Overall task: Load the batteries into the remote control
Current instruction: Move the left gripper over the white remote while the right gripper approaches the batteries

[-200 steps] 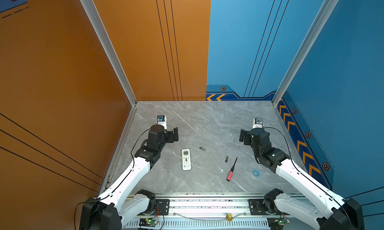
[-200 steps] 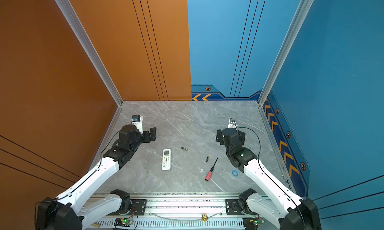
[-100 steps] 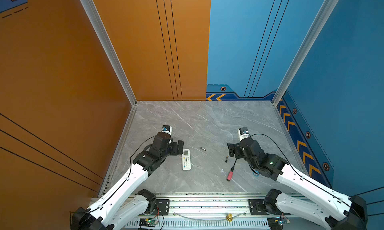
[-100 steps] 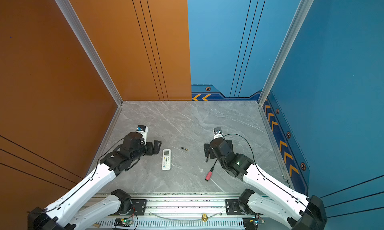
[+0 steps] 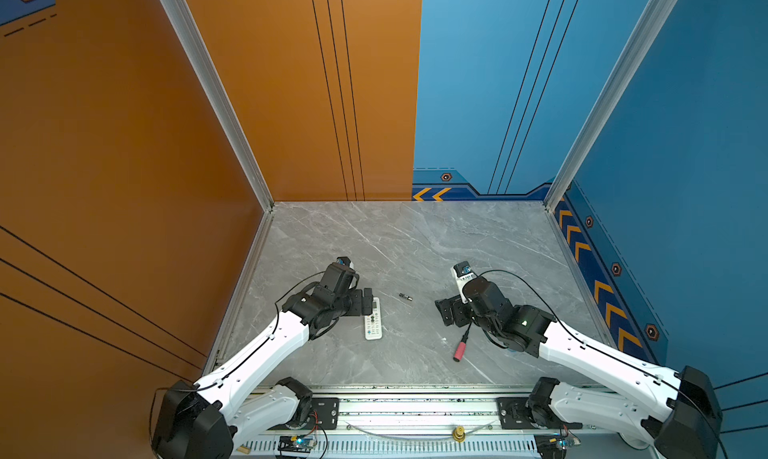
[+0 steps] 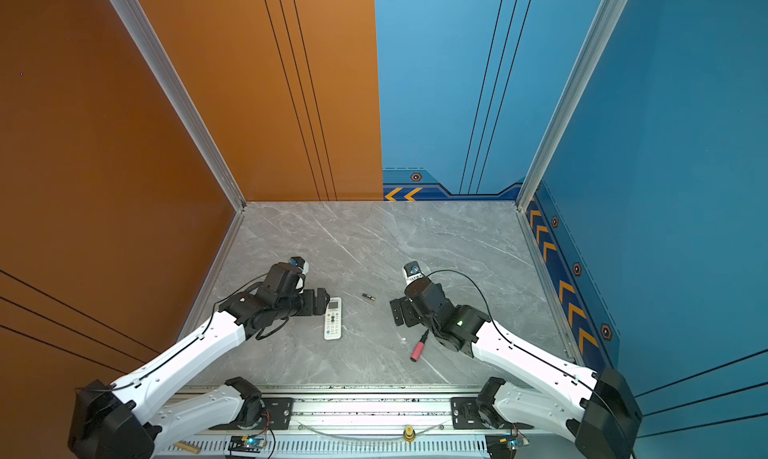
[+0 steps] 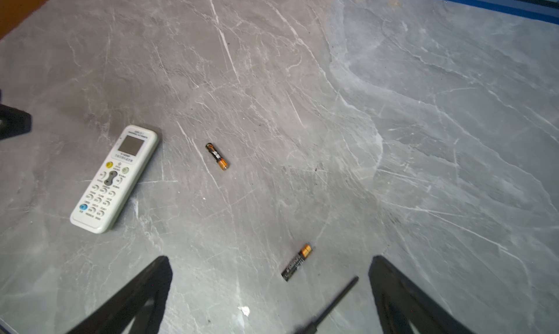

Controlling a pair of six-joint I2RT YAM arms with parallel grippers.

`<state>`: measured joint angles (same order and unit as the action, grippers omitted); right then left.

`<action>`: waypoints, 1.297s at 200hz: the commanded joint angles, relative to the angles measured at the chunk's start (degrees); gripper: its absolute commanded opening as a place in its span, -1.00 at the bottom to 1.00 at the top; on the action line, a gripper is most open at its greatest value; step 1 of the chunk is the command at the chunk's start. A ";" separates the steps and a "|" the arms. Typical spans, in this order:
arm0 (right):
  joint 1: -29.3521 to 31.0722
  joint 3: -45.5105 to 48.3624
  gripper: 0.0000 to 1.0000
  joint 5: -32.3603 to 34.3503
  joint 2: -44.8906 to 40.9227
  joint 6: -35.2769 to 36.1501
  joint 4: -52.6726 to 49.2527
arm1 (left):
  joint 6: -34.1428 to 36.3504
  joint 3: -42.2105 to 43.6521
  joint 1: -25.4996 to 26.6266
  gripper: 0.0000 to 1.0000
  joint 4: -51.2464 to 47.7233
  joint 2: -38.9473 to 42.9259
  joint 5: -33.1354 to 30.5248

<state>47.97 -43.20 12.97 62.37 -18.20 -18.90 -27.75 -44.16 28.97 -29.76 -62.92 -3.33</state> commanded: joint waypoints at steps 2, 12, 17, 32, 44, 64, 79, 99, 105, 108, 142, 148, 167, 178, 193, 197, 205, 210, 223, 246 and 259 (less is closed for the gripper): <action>-1.09 -0.14 0.99 -4.35 2.98 2.32 4.10 | -0.67 -2.58 0.54 0.96 -1.96 -1.73 0.43; -1.63 -0.80 0.99 -5.25 4.20 2.55 4.24 | -0.83 -2.93 0.68 0.96 -1.88 -2.72 0.53; -2.04 -1.04 0.99 -5.67 4.67 2.55 4.29 | -0.90 -3.04 0.73 0.96 -1.90 -3.25 0.53; -2.86 -1.05 0.99 -7.38 5.48 2.44 4.98 | -1.09 -3.46 1.15 0.96 -1.93 -5.03 0.37; -3.47 -0.68 0.99 -8.48 5.71 2.30 5.68 | -1.24 -3.84 1.65 0.96 -1.88 -6.33 -0.29; -4.20 0.20 0.99 -10.00 5.91 1.95 6.88 | -1.94 -4.08 2.37 0.96 -1.88 -8.19 -1.25; -4.64 0.82 0.99 -10.86 6.00 1.94 7.49 | -2.36 -4.42 2.68 0.96 -1.88 -9.94 -1.04; -5.30 1.28 0.99 -11.97 6.09 2.11 7.75 | -2.87 -5.12 3.35 0.96 -1.80 -12.23 -1.69; -5.46 1.36 1.00 -12.24 6.09 2.18 7.81 | -3.05 -5.21 3.54 0.96 -1.74 -12.94 -2.00; -5.51 1.36 0.99 -12.42 6.02 2.20 7.82 | -3.14 -5.38 3.68 0.96 -1.68 -13.25 -2.13; -5.62 1.62 0.99 -13.46 6.01 2.81 8.38 | -5.51 -6.32 4.10 0.96 -1.00 -16.19 -3.00; -5.69 1.71 0.99 -13.42 5.99 2.90 8.41 | -5.50 -6.63 4.34 0.96 -1.00 -16.72 -3.35; -6.08 2.30 0.99 -13.79 5.98 2.98 9.10 | -5.84 -7.45 4.92 0.96 -1.01 -18.61 -3.96; -6.45 2.55 0.99 -14.48 6.23 3.08 9.62 | -6.14 -7.90 4.95 0.96 -1.03 -19.82 -4.01; -6.87 2.62 0.99 -15.16 6.57 3.34 10.17 | -6.76 -8.60 5.26 0.96 -1.02 -21.18 -4.32; -6.99 2.68 0.99 -15.36 6.70 3.48 10.27 | -6.95 -8.84 5.22 0.96 -1.02 -21.50 -4.37; -7.14 2.68 0.99 -15.56 6.82 3.60 10.73 | -7.29 -8.99 5.37 0.96 -1.02 -22.15 -4.48; -7.25 2.77 0.99 -15.63 6.96 3.67 10.87 | -7.57 -9.15 5.43 0.96 -1.04 -22.55 -4.49; -7.35 2.91 0.99 -15.76 7.14 3.84 11.47 | -7.92 -9.59 5.65 0.96 -0.98 -23.49 -4.46; -7.36 3.42 0.99 -16.03 7.11 4.16 12.04 | -8.29 -10.18 6.00 0.96 -1.11 -25.07 -4.58; -7.36 3.69 0.99 -16.37 7.13 4.40 12.38 | -8.53 -10.57 6.10 0.97 -1.24 -25.95 -4.74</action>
<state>40.86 -40.56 -1.96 69.17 -15.03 -8.12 -35.05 -52.84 34.48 -30.24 -87.37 -6.46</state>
